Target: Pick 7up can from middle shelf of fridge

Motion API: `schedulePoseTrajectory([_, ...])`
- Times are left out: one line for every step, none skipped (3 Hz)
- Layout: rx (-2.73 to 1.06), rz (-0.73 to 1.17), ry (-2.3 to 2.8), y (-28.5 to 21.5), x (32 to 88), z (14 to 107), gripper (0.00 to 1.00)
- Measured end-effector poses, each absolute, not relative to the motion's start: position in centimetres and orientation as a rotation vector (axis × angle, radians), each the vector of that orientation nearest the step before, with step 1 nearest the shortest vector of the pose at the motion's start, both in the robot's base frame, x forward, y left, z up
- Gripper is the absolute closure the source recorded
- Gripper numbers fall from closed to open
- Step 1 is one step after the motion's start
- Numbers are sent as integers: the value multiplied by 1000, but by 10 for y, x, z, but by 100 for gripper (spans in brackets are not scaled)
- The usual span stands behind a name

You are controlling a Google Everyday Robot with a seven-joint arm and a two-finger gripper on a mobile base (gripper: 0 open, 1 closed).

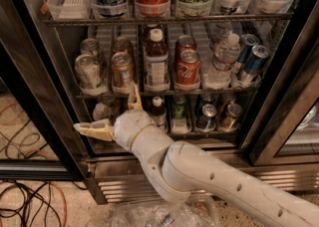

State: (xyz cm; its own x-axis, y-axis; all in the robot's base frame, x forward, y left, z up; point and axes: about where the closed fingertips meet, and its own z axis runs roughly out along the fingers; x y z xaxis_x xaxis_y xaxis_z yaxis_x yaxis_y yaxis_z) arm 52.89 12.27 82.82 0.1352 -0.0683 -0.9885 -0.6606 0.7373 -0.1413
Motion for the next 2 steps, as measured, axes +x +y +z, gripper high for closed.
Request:
schedulePoseTrajectory([-654, 476, 1389, 123, 529, 828, 19])
schedulePoseTrajectory([-654, 476, 1389, 123, 529, 828, 25])
